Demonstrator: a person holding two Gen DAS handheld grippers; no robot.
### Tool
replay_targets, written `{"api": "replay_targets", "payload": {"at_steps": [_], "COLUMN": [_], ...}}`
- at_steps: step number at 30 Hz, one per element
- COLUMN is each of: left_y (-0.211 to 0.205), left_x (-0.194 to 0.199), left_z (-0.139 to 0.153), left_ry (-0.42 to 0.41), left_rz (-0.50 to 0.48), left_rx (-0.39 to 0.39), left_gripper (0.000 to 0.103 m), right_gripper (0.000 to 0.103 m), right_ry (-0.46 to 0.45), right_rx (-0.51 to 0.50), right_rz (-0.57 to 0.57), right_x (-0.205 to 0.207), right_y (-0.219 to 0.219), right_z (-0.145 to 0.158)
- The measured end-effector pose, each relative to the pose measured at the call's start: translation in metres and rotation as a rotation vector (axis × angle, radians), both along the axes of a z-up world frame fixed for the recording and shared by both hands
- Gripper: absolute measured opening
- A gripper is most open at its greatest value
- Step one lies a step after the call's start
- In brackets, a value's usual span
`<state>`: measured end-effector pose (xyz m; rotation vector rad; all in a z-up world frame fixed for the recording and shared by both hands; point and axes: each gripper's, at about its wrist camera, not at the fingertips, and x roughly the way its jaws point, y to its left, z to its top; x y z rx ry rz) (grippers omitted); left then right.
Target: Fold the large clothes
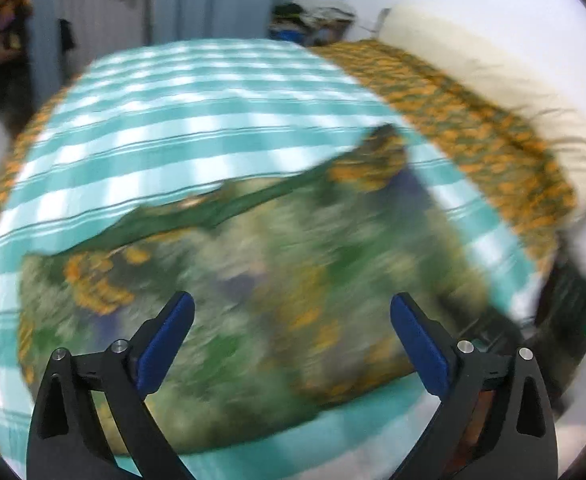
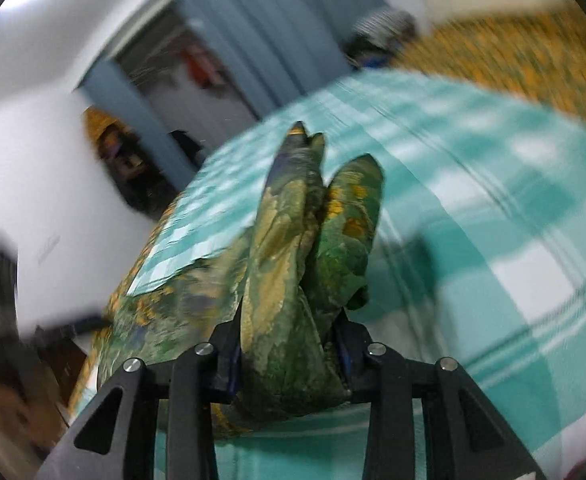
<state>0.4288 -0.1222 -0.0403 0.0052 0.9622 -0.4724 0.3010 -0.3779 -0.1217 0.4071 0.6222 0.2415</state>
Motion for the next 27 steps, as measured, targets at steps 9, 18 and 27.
{"api": "replay_targets", "payload": {"at_steps": [9, 18, 27], "left_y": [-0.070, -0.013, 0.147], "left_x": [0.001, 0.014, 0.033], "left_z": [0.006, -0.015, -0.003], "left_ry": [0.033, 0.086, 0.100], "left_rz": [-0.174, -0.050, 0.135], "left_rx": [0.292, 0.273, 0.190], "left_gripper": [0.099, 0.029, 0.029], "right_gripper": [0.036, 0.045, 0.044], "right_ry": [-0.238, -0.242, -0.128], "right_rx": [-0.430, -0.423, -0.169], "right_rz": [0.286, 0.382, 0.376], "right_x": [-0.039, -0.045, -0.017], "right_y": [0.137, 0.153, 0.104], "right_z": [0.042, 0.038, 0.039]}}
